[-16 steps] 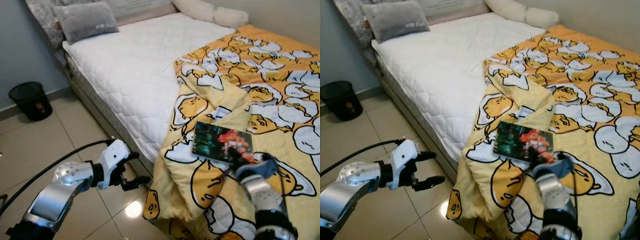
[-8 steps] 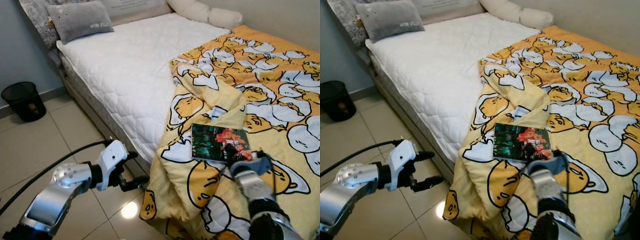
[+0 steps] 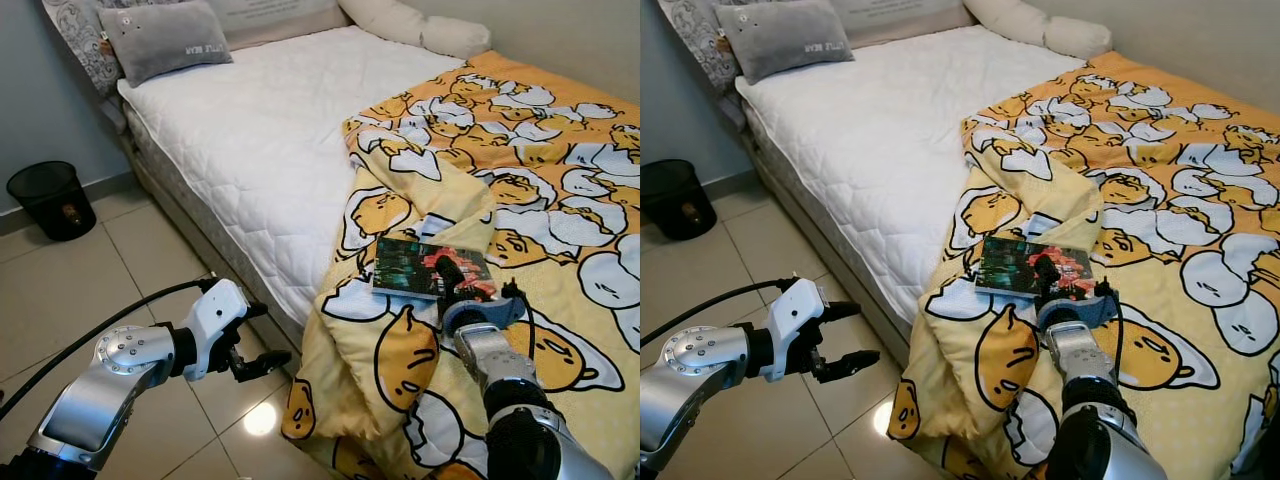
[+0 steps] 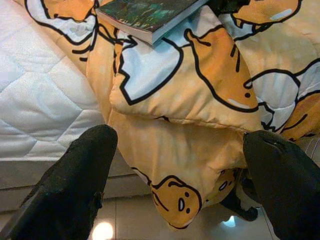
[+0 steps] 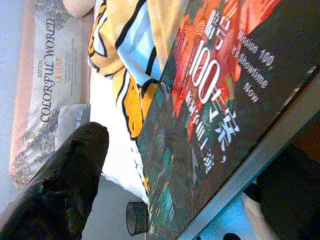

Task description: Clean up the room

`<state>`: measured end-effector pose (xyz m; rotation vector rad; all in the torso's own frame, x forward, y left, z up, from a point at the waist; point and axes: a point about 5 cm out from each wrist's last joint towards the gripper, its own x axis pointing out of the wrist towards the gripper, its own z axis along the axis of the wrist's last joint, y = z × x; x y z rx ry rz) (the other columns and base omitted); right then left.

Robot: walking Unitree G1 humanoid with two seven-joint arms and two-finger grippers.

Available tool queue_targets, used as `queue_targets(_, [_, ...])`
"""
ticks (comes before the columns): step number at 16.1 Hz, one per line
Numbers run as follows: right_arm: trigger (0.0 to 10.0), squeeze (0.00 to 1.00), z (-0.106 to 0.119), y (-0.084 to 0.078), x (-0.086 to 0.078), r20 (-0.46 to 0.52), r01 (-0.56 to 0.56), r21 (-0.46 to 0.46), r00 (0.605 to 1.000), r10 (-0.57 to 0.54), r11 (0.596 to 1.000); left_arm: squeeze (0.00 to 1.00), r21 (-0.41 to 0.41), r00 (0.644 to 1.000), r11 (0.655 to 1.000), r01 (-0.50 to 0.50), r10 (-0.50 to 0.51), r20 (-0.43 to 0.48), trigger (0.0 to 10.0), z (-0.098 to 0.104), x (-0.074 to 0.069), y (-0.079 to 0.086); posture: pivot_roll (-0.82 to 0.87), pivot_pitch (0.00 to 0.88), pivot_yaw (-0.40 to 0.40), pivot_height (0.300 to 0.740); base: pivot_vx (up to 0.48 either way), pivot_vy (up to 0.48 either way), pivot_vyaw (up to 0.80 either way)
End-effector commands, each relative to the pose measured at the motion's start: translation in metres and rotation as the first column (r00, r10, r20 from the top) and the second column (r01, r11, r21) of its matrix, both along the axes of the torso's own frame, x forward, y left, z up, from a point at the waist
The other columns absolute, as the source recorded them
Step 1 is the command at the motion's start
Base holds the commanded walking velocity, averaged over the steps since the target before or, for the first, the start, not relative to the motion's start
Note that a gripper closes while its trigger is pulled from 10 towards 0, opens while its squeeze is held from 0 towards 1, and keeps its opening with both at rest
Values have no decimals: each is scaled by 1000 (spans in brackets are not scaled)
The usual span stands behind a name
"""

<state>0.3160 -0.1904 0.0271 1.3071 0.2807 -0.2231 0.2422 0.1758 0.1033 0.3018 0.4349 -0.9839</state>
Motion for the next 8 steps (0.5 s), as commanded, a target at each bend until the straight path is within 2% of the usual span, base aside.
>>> queue_targets(1, [10000, 0, 13, -7, 8, 62, -12, -49, 998, 15, 999, 118, 5, 1000, 1000, 4, -4, 17, 10000, 5, 0, 1, 69, 0, -3, 740, 0, 0, 0])
queue_targets(4, [10000, 0, 12, -29, 5, 36, 32, -126, 999, -28, 991, 118, 9, 1000, 1000, 9, -9, 17, 10000, 4, 0, 0, 65, 0, 0, 740, 0, 0, 0])
queue_targets(8, [10000, 0, 23, -56, 7, 43, 105, -194, 994, -98, 975, 118, 15, 1000, 1000, 17, -17, 21, 10000, 4, 2, -1, 59, 0, 3, 740, 0, 0, 0])
